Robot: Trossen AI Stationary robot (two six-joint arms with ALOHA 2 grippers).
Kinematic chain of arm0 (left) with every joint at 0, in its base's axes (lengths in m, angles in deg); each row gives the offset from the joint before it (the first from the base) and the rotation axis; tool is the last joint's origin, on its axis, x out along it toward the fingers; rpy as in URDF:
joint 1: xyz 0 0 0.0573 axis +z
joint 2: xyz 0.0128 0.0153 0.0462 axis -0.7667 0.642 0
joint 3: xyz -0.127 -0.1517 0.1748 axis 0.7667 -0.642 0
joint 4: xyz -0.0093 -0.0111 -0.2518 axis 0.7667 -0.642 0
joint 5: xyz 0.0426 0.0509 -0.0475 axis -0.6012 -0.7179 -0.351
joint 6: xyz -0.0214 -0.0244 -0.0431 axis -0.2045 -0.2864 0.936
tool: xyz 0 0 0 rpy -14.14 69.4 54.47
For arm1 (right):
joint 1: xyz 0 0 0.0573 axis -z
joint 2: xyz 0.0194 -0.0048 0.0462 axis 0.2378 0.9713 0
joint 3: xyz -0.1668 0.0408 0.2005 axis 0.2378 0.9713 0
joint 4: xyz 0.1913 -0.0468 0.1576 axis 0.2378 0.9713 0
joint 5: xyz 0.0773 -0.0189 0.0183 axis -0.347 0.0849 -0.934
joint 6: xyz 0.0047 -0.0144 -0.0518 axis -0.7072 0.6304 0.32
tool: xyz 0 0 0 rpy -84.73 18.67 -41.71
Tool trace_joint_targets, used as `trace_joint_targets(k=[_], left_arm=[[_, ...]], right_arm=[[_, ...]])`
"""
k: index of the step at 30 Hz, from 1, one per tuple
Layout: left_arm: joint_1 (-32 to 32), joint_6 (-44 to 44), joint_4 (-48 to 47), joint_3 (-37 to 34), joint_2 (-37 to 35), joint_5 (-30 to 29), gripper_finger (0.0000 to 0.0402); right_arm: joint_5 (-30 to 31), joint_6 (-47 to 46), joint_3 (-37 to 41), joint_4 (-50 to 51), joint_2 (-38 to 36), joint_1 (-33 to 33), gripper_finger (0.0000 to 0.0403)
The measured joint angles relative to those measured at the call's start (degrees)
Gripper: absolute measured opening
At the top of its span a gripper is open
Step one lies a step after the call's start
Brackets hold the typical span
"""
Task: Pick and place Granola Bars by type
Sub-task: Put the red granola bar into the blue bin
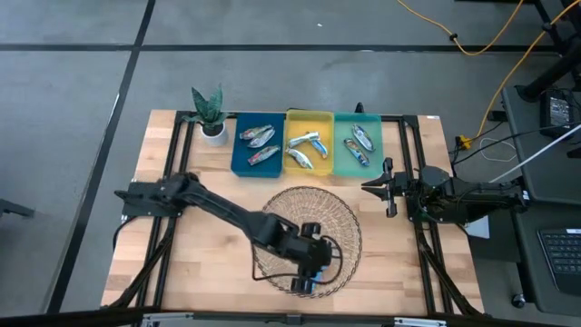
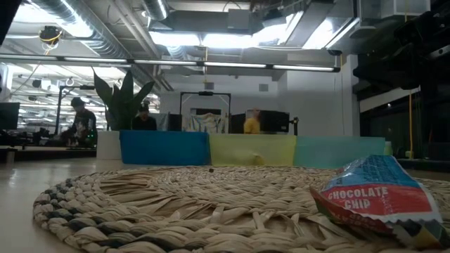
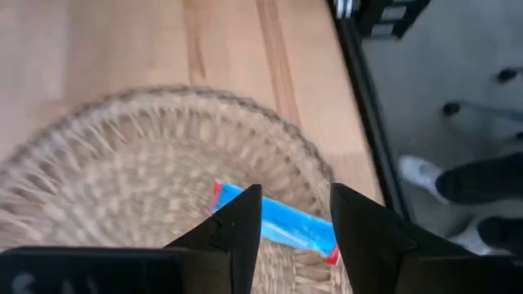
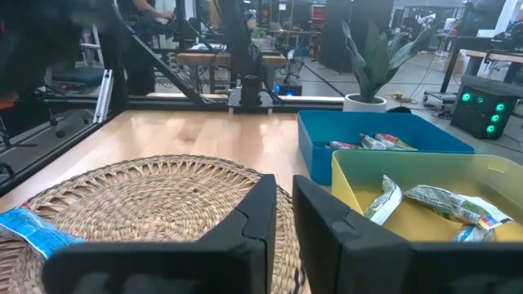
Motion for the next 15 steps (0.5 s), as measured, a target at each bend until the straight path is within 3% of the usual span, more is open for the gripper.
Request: trace_joint_targets(k=[9,15], left_arm=[[-1.53,-0.75,0.05,0.00,6.25,0.86,0.0146],[-1.51,-0.86,0.06,-0.02,7.74,1.77,0.0198]], right_arm=[[0.00,0.00,0.00,-0.01,0.00,0.00,0.0049],[0.01,0.02,0.00,-0.02,-0.01,-0.01,0.0049]])
